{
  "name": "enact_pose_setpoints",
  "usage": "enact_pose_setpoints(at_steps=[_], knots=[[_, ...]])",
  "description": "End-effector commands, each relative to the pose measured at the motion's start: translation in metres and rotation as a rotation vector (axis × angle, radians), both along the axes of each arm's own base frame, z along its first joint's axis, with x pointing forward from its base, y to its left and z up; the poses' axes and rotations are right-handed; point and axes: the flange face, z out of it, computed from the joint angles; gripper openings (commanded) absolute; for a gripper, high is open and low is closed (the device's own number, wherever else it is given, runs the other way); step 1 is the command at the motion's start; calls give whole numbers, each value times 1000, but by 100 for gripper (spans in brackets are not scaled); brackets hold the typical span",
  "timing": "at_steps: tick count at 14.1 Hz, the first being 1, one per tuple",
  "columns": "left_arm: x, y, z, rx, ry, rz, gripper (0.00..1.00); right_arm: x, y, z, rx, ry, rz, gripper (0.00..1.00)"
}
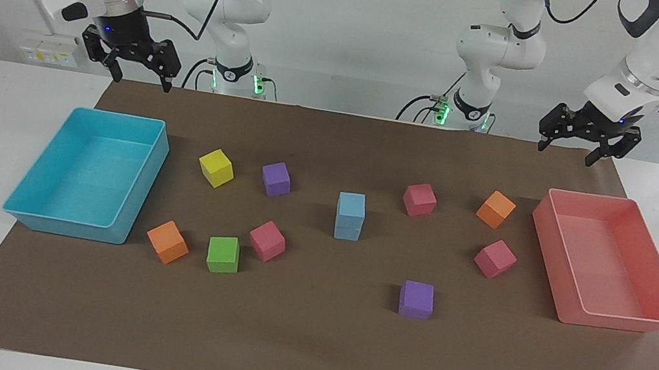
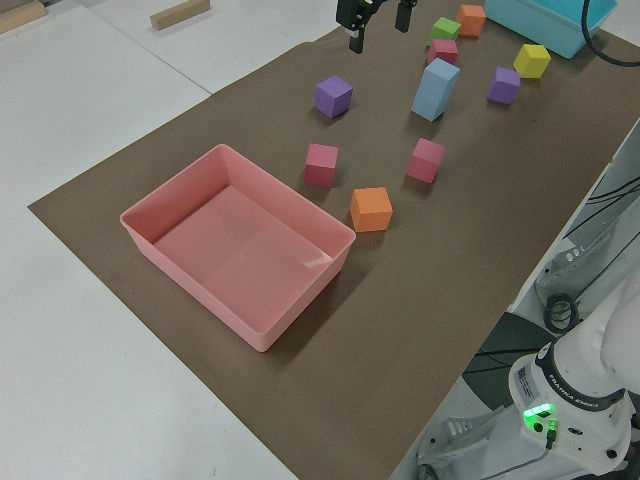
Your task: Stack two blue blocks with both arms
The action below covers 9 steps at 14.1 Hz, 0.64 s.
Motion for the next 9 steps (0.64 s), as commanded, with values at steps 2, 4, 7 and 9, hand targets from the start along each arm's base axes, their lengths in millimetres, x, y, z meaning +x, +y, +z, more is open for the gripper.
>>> enact_pose_setpoints(at_steps=[2,4,7,9], knots=[[-8,-1,8,21,1,-9,100,-6,3,2,9,2,20,100],[-8,-1,8,22,2,-9,100,-7,3,3,9,6,20,100],[-7,-1,8,21,-6,-7,100,-16,7,5,7,29,22,100],[-7,-1,8,21,-6,-7,100,-15,6,5,9,22,20,100]])
